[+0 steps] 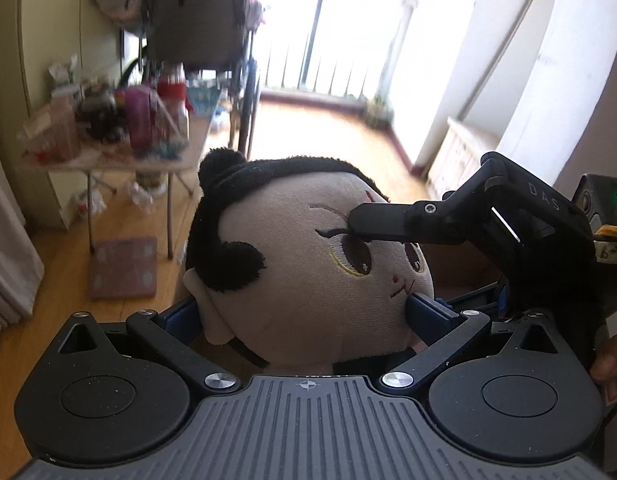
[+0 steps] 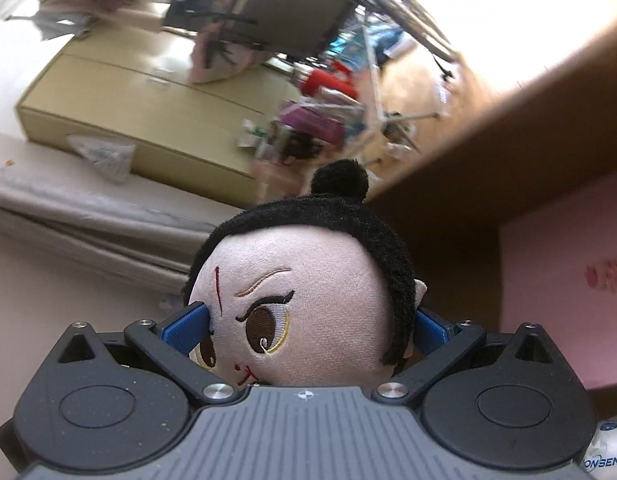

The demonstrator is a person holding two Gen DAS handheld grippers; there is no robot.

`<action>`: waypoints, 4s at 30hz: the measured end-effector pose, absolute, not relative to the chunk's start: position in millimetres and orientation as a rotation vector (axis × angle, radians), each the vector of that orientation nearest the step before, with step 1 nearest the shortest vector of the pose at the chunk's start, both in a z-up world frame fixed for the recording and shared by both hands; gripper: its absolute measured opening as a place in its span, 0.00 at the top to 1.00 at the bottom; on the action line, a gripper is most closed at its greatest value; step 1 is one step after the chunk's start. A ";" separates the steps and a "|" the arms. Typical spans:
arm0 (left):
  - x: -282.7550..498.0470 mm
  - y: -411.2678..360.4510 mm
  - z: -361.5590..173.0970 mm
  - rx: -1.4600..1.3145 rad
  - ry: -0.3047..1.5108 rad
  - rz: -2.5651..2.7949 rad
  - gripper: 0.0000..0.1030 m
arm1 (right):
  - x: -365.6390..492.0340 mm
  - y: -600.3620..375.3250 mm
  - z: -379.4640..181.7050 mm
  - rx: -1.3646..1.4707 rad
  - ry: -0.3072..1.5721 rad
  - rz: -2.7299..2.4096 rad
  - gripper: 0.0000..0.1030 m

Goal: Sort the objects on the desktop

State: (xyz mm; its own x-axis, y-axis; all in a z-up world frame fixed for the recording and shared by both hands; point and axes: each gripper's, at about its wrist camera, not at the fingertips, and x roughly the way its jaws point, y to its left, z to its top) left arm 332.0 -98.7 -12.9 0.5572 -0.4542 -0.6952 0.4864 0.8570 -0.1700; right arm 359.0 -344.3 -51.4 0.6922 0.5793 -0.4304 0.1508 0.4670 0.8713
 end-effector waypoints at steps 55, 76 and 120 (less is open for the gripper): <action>72.7 -45.2 43.9 -0.060 0.650 -0.205 0.00 | 58.3 -308.4 57.8 0.189 0.706 0.049 0.00; 39.5 -64.0 69.3 0.096 0.551 -0.138 0.00 | 36.0 -284.2 76.5 0.050 0.653 -0.058 0.00; 58.7 -73.2 37.8 -0.014 0.819 -0.197 0.00 | 53.9 -290.7 45.6 0.063 0.845 -0.197 0.00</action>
State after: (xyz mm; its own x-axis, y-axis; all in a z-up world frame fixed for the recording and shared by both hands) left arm 58.7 -73.2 37.8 0.6655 -0.1796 -0.7245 0.1689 0.9817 -0.0882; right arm 53.9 -290.7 45.6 0.6470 -0.1483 -0.7479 0.1981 0.9799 -0.0230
